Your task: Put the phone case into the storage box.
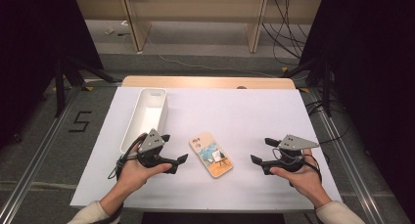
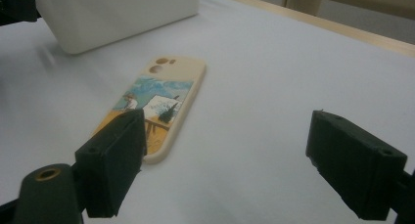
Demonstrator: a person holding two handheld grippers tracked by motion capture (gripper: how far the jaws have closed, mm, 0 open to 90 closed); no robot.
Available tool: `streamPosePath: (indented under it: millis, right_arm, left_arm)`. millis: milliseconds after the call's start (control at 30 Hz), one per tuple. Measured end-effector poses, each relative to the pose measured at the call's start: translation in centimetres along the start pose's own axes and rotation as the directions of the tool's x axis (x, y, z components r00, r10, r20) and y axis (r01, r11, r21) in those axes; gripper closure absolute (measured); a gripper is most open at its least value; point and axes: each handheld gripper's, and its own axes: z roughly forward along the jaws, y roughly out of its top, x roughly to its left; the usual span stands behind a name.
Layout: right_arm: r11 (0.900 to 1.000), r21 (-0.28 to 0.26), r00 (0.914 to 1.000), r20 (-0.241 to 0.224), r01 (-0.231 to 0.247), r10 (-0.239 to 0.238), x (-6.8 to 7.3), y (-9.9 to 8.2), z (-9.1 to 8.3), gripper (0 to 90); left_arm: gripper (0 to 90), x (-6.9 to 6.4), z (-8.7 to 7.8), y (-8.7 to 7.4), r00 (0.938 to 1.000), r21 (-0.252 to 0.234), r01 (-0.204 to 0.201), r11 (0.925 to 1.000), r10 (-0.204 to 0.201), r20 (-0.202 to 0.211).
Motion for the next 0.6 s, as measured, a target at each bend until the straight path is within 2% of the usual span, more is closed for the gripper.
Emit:
streamPosePath:
  millis: [300,367,433,500,600]
  right_arm:
    - [1.0000,-0.002,1.0000,0.004,-0.002,0.002,0.0,0.0,0.0,16.0]
    - [1.0000,-0.005,1.0000,0.007,-0.004,0.004,-0.1,0.0,0.0,16.0]
    - [0.9999,-0.007,0.9999,0.010,-0.009,0.009,-0.1,0.1,0.0,16.0]
    - [0.9999,-0.006,0.9999,0.011,-0.011,0.011,-0.1,0.1,0.1,16.0]
    - [0.9999,-0.003,0.9999,0.010,-0.010,0.010,-0.1,0.1,0.1,16.0]
  left_arm:
    - [11.2,-0.4,0.4,0.3,0.9999,-0.005,-0.005,1.0000,0.005,0.014]
    - [25.8,-0.6,0.8,1.0,0.9999,-0.017,-0.001,0.9999,0.000,-0.016]
    - [44.8,-0.7,1.0,1.3,0.9999,-0.031,0.005,0.9995,-0.006,-0.011]
    - [64.3,-1.2,1.9,2.1,0.9994,-0.042,0.028,0.9987,-0.027,0.020]
    - [83.6,-1.9,3.4,2.8,0.9984,-0.007,0.024,0.9997,-0.023,0.052]
